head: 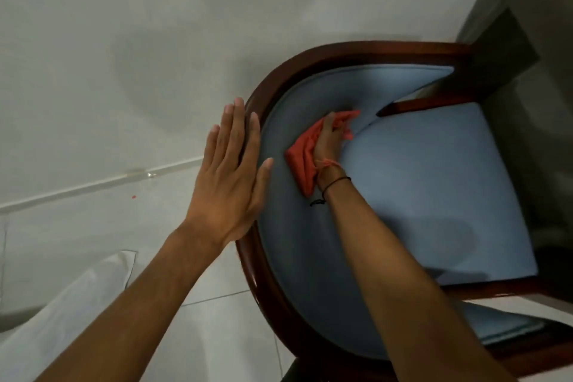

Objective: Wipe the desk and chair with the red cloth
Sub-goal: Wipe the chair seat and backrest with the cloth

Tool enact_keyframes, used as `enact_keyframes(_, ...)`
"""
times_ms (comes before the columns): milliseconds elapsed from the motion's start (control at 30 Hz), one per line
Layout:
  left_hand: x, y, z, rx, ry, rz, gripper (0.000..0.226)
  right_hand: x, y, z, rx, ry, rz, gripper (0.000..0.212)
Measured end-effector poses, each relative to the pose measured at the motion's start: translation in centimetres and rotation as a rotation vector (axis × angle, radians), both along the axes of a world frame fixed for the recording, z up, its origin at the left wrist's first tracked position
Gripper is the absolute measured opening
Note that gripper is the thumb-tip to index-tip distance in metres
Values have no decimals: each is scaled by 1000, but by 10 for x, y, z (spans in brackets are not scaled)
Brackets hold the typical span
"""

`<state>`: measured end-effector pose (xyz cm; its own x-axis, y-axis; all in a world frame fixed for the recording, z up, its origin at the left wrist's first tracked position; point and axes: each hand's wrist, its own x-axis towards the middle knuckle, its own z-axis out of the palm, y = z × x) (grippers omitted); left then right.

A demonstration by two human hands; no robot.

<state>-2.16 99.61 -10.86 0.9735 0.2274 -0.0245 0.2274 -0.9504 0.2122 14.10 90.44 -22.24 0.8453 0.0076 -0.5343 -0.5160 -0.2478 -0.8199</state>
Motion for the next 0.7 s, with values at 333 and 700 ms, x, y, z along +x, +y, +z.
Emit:
enact_keyframes(333, 1, -1, -3, -65, -22, -11, 66, -141, -169, -26, -184, 415, 808, 61)
enact_keyframes(700, 0, -1, -1, -112, -8, 11, 65, -32, -17, -6, 345, 269, -162, 103)
